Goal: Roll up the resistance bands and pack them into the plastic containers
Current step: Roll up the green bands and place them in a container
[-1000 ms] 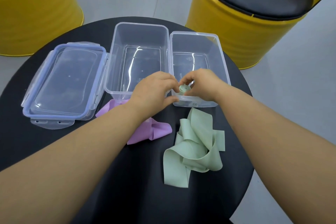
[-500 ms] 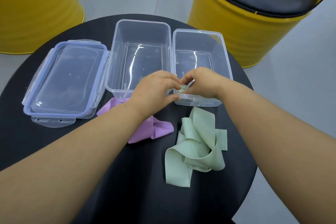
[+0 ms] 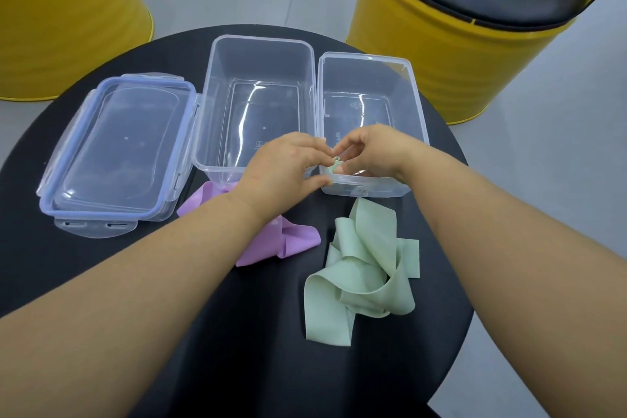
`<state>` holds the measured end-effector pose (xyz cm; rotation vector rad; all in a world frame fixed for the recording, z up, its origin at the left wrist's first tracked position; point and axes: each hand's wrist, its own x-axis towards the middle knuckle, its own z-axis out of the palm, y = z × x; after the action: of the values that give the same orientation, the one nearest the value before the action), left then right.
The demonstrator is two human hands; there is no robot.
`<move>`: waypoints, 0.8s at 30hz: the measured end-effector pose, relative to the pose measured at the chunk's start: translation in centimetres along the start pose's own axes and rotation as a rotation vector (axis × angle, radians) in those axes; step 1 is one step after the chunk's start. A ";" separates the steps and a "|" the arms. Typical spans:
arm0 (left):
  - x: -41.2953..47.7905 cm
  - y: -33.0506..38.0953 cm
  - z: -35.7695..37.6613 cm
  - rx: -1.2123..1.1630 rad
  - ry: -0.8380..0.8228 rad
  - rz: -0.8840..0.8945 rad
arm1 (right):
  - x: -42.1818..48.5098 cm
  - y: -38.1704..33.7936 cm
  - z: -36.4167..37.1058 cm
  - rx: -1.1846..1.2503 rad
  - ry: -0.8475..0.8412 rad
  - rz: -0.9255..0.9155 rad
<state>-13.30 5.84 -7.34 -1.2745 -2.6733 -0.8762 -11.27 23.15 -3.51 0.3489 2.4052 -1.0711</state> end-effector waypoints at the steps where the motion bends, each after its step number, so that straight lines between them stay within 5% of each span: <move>1: 0.0 0.0 0.0 0.000 0.000 0.000 | 0.1 -0.1 0.0 -0.002 0.005 0.010; 14: 0.3 0.8 -0.9 0.019 -0.106 -0.100 | -1.0 -0.9 0.0 -0.150 0.034 0.048; 24: -0.3 1.1 -0.7 0.001 -0.006 -0.060 | -1.1 -1.0 -0.1 -0.138 0.040 0.034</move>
<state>-12.45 5.81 -6.37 -1.2044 -2.7301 -0.8794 -10.75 22.53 -2.29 0.3656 2.4838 -0.8854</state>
